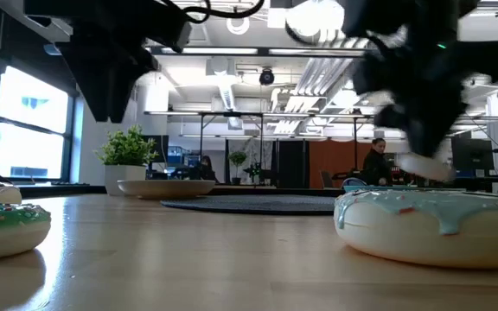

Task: Pick & Place donuts
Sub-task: Put the small yellow donut on the white plate, then put the left small green donut on the white plate

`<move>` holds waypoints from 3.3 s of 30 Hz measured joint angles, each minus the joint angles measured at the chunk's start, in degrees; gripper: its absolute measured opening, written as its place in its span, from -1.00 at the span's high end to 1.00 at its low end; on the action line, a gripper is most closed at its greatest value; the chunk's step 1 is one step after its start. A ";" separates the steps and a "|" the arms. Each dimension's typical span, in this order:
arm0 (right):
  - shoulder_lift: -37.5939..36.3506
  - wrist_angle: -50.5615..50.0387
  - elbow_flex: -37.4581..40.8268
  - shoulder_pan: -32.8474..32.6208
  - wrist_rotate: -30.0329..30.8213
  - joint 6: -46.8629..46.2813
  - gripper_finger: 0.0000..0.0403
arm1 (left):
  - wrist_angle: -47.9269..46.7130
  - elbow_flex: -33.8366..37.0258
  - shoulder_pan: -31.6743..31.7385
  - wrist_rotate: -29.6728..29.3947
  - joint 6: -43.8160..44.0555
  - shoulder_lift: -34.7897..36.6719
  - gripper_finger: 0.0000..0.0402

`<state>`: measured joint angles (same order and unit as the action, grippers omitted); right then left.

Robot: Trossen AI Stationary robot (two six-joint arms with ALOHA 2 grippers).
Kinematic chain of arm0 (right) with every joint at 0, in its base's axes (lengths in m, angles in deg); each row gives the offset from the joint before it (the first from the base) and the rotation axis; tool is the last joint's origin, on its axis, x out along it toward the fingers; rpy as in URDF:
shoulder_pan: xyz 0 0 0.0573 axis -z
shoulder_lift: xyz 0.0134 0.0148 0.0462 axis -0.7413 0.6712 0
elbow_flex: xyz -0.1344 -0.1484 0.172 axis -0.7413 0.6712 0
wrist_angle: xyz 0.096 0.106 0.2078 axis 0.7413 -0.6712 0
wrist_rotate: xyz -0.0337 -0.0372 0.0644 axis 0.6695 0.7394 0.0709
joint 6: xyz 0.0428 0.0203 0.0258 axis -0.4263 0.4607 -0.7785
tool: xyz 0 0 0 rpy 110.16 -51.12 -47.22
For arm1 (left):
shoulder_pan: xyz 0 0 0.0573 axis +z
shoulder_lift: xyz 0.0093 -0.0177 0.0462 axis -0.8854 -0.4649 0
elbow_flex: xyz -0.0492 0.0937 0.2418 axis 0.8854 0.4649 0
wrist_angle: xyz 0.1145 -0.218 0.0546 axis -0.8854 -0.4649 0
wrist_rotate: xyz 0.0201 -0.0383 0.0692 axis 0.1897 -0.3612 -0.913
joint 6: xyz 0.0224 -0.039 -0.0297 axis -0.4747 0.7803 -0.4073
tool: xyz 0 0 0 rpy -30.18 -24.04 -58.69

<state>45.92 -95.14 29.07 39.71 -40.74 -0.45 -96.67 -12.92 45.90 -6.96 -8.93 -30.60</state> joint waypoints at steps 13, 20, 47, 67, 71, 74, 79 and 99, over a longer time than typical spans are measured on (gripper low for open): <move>13.93 57.44 -13.30 19.76 11.30 9.31 0.95 | -6.61 -0.02 5.18 -18.57 1.77 10.24 0.76; 30.70 57.02 -27.13 27.08 -3.32 -1.79 0.96 | -6.01 0.89 12.12 -26.61 1.77 12.83 0.98; 42.64 48.51 -41.49 31.96 -16.68 6.69 0.92 | 41.52 24.57 45.05 0.93 -30.43 13.55 1.00; 42.64 50.53 -41.41 32.67 -19.95 10.94 0.86 | 47.96 24.50 44.48 4.37 -31.63 15.73 1.00; 42.64 50.24 -41.41 32.60 -18.95 12.98 0.74 | 46.52 24.50 44.47 0.33 -31.59 15.42 1.00; 42.62 48.93 -41.45 32.57 -18.31 12.99 0.60 | 45.67 24.55 44.60 -2.43 -31.71 15.34 1.00; 42.60 46.95 -41.45 32.44 -22.26 12.65 0.39 | 43.86 24.55 44.58 -3.82 -30.50 15.34 1.00; 28.19 9.88 -41.52 27.34 -13.04 25.43 0.31 | 37.90 24.55 40.35 14.06 -26.90 22.35 1.00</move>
<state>74.11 -85.26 -12.45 67.05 -53.79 24.98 -58.77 11.63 86.25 7.10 -35.84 -8.25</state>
